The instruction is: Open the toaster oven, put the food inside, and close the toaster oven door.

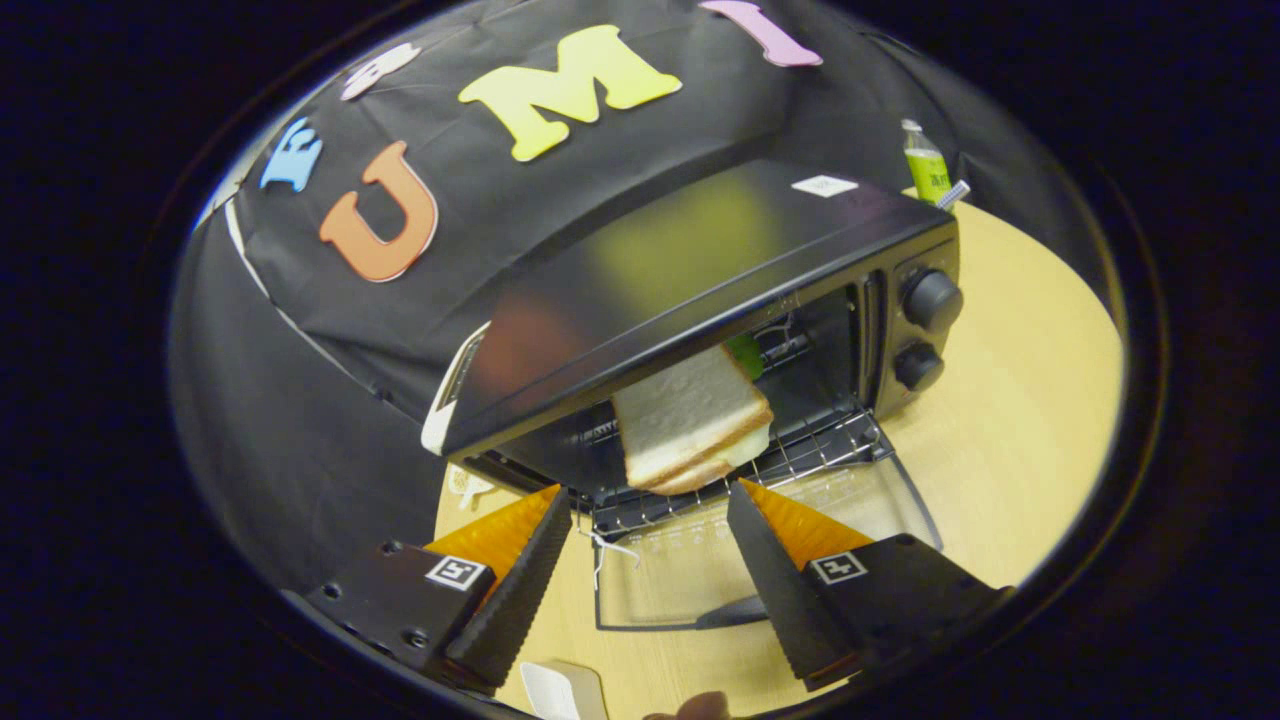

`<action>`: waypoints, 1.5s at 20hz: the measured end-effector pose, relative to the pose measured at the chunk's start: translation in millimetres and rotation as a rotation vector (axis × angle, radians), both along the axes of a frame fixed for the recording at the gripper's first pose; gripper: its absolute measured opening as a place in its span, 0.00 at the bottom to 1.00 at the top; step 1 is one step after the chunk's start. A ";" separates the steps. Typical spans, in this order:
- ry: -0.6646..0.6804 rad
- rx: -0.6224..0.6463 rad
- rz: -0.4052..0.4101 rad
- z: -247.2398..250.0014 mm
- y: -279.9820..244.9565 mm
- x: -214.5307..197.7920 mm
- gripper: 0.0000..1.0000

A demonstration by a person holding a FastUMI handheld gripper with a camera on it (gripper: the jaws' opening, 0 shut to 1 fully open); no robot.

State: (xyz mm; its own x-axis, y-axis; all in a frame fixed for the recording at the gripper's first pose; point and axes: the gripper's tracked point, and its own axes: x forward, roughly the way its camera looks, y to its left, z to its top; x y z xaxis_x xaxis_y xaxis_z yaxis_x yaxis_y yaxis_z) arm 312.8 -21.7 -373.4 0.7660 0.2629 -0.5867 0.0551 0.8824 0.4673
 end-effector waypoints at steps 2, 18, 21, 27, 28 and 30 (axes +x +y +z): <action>-0.013 -0.043 0.020 11.6 0.2 -25.0 1.00; -0.086 -0.415 0.145 -21.4 -23.8 -149.7 1.00; -0.024 -0.418 0.127 -62.2 -30.1 -137.6 1.00; 0.044 -0.444 0.123 -122.0 -34.0 -105.0 1.00; 0.062 -0.437 0.119 -132.5 -34.5 -101.6 1.00; 0.087 -0.439 0.116 -146.5 -34.8 -97.1 1.00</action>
